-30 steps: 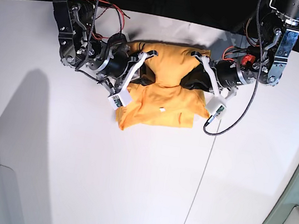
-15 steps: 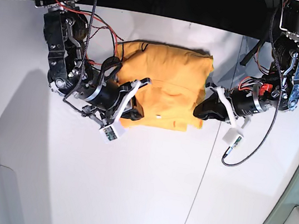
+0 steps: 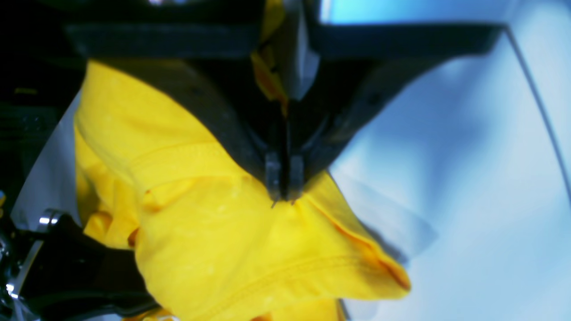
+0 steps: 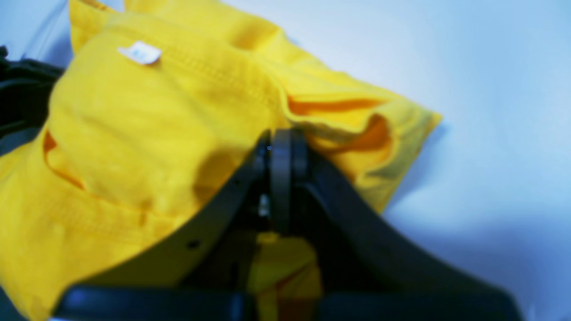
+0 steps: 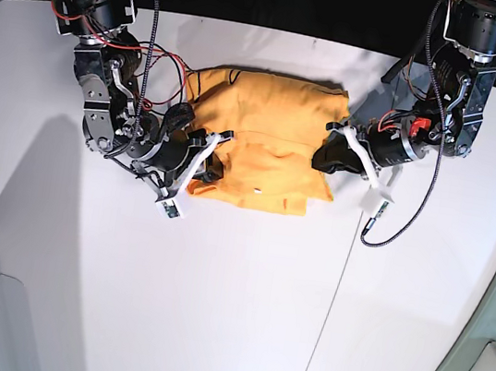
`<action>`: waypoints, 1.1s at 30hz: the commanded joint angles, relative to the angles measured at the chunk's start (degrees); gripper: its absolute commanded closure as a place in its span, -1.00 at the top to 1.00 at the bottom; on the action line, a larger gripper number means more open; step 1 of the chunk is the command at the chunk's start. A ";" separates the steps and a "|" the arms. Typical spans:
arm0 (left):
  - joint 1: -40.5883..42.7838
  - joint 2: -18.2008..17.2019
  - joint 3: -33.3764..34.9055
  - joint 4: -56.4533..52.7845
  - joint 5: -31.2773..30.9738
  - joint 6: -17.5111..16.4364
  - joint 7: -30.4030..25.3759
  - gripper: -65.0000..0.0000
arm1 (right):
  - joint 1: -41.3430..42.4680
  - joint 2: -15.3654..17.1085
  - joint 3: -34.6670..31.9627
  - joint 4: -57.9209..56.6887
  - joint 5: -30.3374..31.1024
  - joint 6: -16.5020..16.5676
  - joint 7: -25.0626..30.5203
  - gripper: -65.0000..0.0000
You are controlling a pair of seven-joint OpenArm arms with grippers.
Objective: Layout the t-shirt on the table in an organized manner, then fold the t-shirt properly
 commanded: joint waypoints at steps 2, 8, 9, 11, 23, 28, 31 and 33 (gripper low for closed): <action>-1.42 -0.85 -0.13 0.96 -0.87 -0.56 0.04 -0.96 | 0.66 -0.02 0.02 2.14 -0.37 0.15 -0.42 -1.00; -0.90 -5.09 -0.13 9.68 -5.66 -0.56 5.92 -0.96 | 0.63 0.00 0.17 13.00 -0.37 -1.33 -4.42 -1.00; -0.37 -6.12 -0.13 11.87 -7.41 -0.56 7.48 -0.96 | 0.61 0.00 0.17 15.15 -0.31 -1.88 -6.27 -1.00; 1.20 -8.50 -0.22 16.35 -10.95 -0.56 10.16 -0.96 | 0.24 0.35 0.17 19.02 0.63 -2.47 -9.57 -1.00; 23.54 -14.40 -14.40 33.73 -16.06 -0.56 12.63 -0.96 | -18.80 8.02 1.99 39.21 3.06 -2.64 -11.43 -1.00; 34.69 -13.97 -20.09 38.12 -16.00 -0.56 12.70 -0.96 | -30.58 11.02 5.33 50.71 3.06 -2.60 -11.47 -1.00; 40.63 -10.71 -21.92 39.74 -13.68 -0.56 13.77 -0.96 | -37.07 14.73 5.90 54.69 4.24 -2.60 -11.98 -1.00; 43.74 -8.24 -21.97 39.58 -10.16 -0.56 13.77 -0.96 | -41.05 16.76 5.90 55.08 5.55 -2.56 -12.11 -1.00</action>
